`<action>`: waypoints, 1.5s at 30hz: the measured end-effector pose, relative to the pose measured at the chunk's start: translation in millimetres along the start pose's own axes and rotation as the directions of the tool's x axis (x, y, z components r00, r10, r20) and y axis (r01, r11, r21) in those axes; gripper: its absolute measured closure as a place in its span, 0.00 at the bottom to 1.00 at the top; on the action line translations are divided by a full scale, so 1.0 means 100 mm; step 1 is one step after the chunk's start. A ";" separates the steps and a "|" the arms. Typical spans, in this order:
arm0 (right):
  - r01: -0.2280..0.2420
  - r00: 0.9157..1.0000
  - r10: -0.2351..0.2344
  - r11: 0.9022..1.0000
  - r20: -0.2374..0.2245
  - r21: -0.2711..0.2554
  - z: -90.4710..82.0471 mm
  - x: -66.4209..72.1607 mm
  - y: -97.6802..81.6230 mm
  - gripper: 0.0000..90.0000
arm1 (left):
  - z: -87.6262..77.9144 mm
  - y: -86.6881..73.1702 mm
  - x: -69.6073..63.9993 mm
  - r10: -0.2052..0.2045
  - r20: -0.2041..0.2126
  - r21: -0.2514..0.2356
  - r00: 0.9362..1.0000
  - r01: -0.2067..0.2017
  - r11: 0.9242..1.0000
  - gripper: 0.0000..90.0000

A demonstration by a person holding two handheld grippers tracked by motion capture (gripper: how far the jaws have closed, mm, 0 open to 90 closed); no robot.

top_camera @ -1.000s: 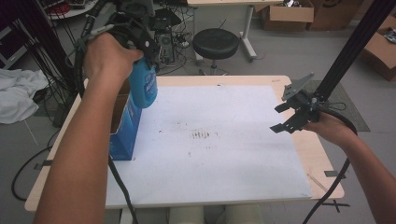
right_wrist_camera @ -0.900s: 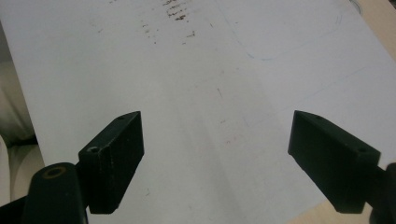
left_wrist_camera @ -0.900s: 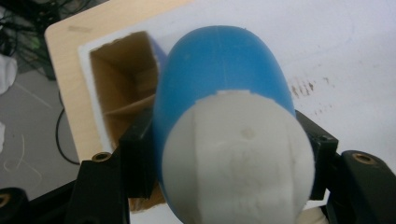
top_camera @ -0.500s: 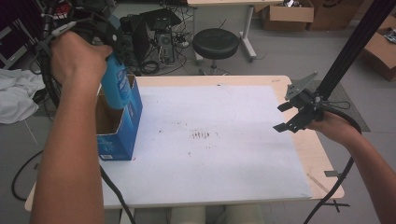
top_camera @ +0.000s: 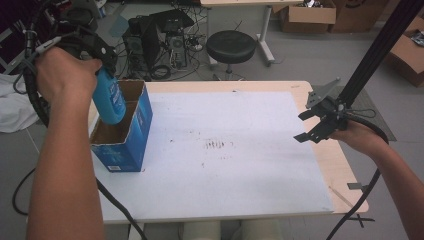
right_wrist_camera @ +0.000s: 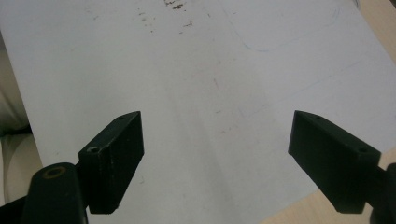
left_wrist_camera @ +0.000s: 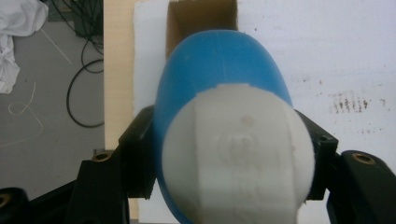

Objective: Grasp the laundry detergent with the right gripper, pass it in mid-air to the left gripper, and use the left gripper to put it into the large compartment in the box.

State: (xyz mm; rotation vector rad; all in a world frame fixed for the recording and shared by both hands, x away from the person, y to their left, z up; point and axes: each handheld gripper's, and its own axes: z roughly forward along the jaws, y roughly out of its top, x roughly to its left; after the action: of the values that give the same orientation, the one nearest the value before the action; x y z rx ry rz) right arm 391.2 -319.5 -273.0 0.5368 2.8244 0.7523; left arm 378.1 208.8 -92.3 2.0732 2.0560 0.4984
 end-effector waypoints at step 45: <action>-0.057 0.997 0.063 0.988 -0.042 0.144 0.19 -0.04 -0.16 0.19 | 1.60 -0.36 0.11 0.048 0.062 0.082 0.997 -0.053 0.995 0.42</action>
State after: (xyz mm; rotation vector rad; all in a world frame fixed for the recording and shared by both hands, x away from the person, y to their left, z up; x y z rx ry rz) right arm 395.4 -325.1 -297.2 0.6369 2.9331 0.5826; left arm 401.6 237.5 -252.2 2.1640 2.0281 0.3592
